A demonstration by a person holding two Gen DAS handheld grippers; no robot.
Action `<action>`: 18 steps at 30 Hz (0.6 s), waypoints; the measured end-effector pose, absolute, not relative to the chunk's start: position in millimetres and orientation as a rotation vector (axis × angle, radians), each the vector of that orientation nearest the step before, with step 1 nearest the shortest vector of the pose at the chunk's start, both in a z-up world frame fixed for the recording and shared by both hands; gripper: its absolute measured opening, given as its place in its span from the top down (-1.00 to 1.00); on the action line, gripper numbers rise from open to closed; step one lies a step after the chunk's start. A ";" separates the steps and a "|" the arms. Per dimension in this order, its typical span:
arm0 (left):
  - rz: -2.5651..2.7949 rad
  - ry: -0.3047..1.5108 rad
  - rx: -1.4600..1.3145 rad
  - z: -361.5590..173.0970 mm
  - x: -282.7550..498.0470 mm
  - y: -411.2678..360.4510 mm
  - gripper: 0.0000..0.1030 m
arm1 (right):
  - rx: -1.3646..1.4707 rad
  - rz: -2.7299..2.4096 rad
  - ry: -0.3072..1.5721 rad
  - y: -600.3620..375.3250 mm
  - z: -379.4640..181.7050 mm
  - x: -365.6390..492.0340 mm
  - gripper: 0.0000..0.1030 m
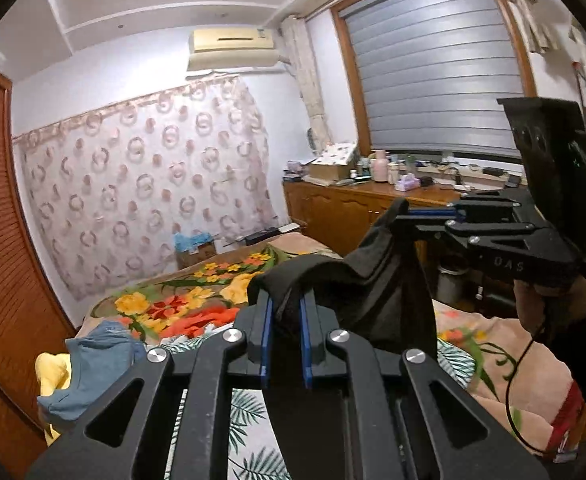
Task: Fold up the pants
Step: 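Lift the garment end up off the bed with both grippers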
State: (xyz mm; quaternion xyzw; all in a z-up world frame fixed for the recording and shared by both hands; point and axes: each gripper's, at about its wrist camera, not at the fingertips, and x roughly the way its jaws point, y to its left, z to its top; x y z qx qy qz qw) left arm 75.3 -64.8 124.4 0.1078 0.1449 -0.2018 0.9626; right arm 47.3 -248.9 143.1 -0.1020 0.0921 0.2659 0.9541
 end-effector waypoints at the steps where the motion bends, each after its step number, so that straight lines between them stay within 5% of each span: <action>1: -0.409 0.294 0.212 121.3 82.8 -62.4 0.76 | -0.217 0.536 0.198 -246.4 141.2 59.4 0.83; 10: -0.354 0.263 0.196 113.5 175.8 -39.8 0.75 | -0.258 0.465 0.214 -207.9 162.7 158.8 0.83; 18: -0.312 0.393 0.159 60.8 203.7 -16.4 0.75 | -0.266 0.497 0.316 -166.8 102.0 194.7 0.83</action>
